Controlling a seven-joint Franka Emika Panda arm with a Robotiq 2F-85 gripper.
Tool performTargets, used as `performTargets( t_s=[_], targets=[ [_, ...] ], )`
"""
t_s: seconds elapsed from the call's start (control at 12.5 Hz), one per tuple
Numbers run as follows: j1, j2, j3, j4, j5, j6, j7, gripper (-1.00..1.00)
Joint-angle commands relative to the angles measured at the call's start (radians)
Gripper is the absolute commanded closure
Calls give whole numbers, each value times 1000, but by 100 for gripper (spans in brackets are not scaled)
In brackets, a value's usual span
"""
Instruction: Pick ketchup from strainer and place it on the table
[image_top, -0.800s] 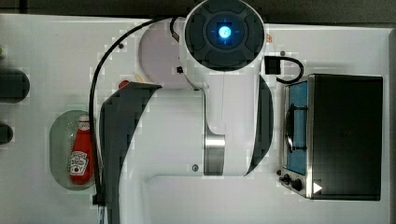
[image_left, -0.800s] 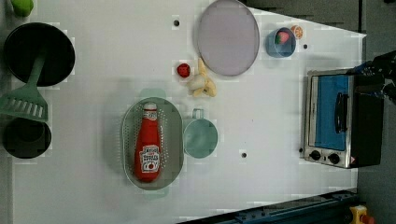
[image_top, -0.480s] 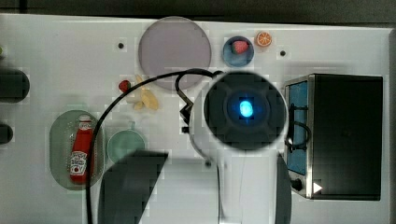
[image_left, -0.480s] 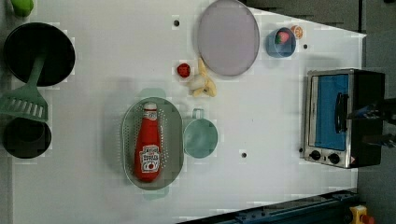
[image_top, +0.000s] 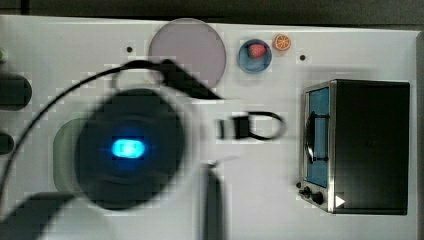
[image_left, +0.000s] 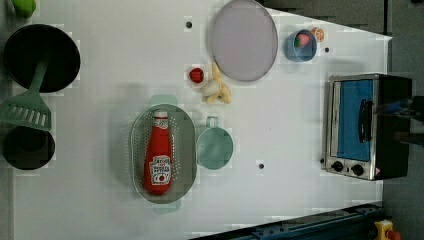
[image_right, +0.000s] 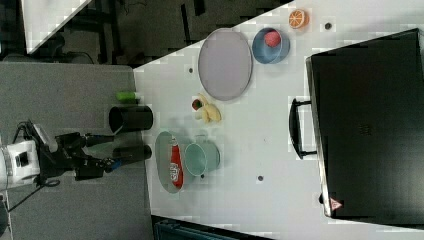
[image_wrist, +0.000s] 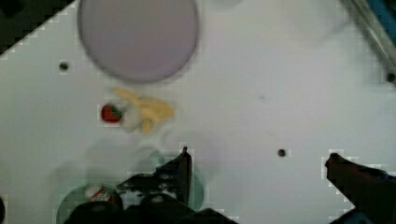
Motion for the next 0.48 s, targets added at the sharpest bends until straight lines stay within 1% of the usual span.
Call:
performTargets(
  t_s=[0.08,0.24,0.48],
  targets=[
    [65,63,147,-24,7,68,-17,-100],
    [76,101,245,-32,7,142,-17,-100],
    [82,177,381,-44,6,206,-15,-100]
  ],
)
